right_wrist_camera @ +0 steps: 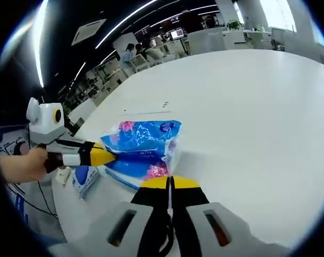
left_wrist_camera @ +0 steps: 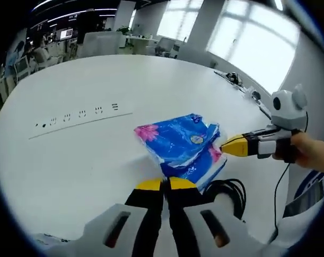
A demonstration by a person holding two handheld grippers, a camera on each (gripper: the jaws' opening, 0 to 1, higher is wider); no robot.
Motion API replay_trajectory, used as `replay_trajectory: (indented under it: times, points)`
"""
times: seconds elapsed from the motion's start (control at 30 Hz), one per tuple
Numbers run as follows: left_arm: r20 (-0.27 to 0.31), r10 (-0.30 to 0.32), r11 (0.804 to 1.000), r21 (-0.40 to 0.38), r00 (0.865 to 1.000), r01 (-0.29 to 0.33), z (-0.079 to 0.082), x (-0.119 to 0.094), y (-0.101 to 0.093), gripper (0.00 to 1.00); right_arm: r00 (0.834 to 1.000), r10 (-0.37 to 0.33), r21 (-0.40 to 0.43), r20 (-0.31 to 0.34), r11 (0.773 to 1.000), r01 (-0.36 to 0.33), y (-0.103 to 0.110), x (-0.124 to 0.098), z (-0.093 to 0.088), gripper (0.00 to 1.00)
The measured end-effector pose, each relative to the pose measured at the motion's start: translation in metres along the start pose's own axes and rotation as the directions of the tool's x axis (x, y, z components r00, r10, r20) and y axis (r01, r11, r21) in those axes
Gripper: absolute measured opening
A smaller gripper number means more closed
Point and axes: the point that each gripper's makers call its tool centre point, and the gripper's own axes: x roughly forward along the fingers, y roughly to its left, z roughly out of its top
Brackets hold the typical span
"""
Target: Arrange the tabletop items into an orderly group along one side of the table until the central work area is clear of visible clutter.
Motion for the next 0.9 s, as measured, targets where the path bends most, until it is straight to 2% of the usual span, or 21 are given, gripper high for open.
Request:
replay_trajectory:
  times: [0.23, 0.47, 0.57, 0.7, 0.8, 0.9]
  points:
    - [-0.031, -0.012, 1.000, -0.025, 0.999, 0.011, -0.007, 0.017, -0.005, 0.00, 0.999, -0.035, 0.008, -0.030, 0.999, 0.035, -0.016, 0.007, -0.007, 0.00]
    - [-0.087, -0.020, 1.000, -0.002, 0.996, 0.020, -0.022, 0.035, -0.010, 0.00, 0.994, -0.069, 0.017, -0.082, 0.997, 0.071, -0.030, 0.010, -0.027, 0.00]
    - [-0.098, -0.010, 1.000, -0.010, 0.995, 0.009, -0.026, 0.037, -0.009, 0.00, 0.995, -0.069, 0.026, -0.077, 0.997, 0.072, -0.033, 0.010, -0.030, 0.00]
    - [-0.108, 0.000, 1.000, -0.021, 0.994, -0.002, -0.029, 0.040, -0.008, 0.00, 0.995, -0.070, 0.037, -0.078, 0.997, 0.073, -0.034, 0.010, -0.029, 0.00]
    - [-0.107, 0.003, 1.000, -0.018, 0.994, -0.005, -0.029, 0.040, -0.008, 0.00, 0.994, -0.071, -0.003, -0.086, 0.997, 0.071, -0.035, 0.010, -0.030, 0.00]
    - [-0.092, -0.005, 1.000, -0.011, 0.996, 0.004, -0.028, 0.041, -0.008, 0.00, 0.993, -0.073, -0.009, -0.091, 0.997, 0.072, -0.036, 0.011, -0.034, 0.00]
